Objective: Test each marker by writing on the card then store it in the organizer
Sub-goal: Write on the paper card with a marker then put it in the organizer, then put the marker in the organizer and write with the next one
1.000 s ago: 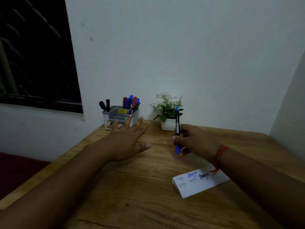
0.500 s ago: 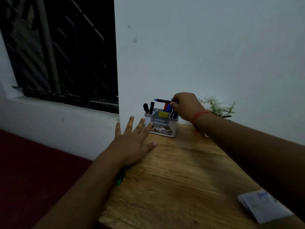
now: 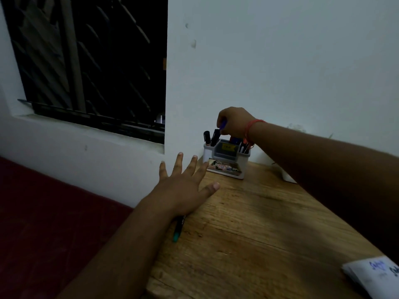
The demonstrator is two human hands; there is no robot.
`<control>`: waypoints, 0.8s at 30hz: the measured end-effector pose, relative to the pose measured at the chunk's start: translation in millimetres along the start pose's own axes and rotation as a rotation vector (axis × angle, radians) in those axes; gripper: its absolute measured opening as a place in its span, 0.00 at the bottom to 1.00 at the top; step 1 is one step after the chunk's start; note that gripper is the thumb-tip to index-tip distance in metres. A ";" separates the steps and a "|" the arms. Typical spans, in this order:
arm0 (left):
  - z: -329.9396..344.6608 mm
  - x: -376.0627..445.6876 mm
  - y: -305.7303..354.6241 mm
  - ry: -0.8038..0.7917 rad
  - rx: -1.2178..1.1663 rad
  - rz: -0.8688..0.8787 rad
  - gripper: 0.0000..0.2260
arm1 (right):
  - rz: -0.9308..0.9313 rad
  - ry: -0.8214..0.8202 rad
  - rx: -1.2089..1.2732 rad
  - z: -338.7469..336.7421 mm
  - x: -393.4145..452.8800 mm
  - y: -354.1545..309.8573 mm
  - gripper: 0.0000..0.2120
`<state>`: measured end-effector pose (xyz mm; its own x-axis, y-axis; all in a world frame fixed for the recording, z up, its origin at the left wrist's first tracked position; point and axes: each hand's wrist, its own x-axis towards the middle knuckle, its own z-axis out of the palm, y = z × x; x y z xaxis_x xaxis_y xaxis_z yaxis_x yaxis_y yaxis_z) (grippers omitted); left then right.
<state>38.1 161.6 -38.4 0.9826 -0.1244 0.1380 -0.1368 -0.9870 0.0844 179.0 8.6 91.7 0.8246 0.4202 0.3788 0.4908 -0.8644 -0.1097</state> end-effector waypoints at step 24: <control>-15.3 -15.6 -1.9 -0.070 -0.104 -0.105 0.10 | -0.010 -0.104 0.282 -4.8 -243.0 70.0 0.09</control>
<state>21.1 166.9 -25.6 0.9980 -0.0315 0.0544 -0.0417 -0.9796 0.1966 11.6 -155.4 -3.6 0.8364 0.4670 0.2871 0.5461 -0.7553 -0.3624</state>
